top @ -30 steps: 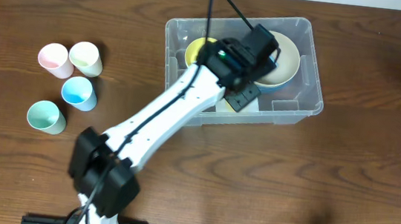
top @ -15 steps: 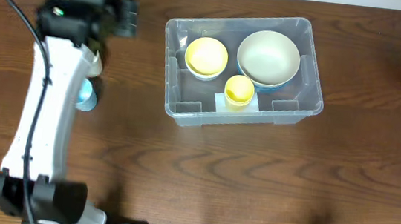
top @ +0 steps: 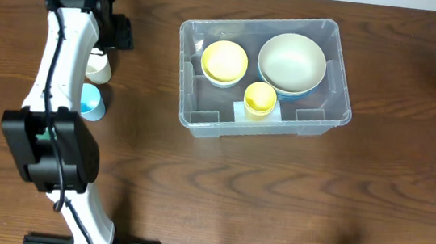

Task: Pack container
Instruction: 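Open the left gripper and move it back to the cream cup, then grasp the cream cup rim with the left gripper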

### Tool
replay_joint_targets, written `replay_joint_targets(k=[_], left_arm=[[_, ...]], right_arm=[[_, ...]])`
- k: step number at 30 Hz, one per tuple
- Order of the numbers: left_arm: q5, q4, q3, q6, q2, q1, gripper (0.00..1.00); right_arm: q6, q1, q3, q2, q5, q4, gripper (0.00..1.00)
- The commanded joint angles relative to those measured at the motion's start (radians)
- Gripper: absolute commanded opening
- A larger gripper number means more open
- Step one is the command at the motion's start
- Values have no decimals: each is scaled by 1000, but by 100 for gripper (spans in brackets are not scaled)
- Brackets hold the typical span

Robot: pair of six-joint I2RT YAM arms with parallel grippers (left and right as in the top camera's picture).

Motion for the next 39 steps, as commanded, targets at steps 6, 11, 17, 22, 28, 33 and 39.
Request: replay_joint_targets(k=[6,11,17,22,28,33,39], left_arm=[[-20,-27,-5,17,98,19,73],[-20,-39,-5,17,138,37,73],[-19,-37,-7,16,172,38,68],[-19,-34,-7,16,187,38,52],[-19,-29,-7,16,188,38,24],[-19,-30,-7,16,188,38,6],[7,-36,-6,17,187,24,6]], right_arm=[[12,-11,0,1,0,-2,99],[12,-11,0,1,0,-2,99],[12,-11,0,1,0,-2,99],[12,-11,0,1,0,-2,99],[12,-11,0,1,0,-2,99],[12,-11,0,1,0,-2,99],[12,-11,0,1,0,-2,99]])
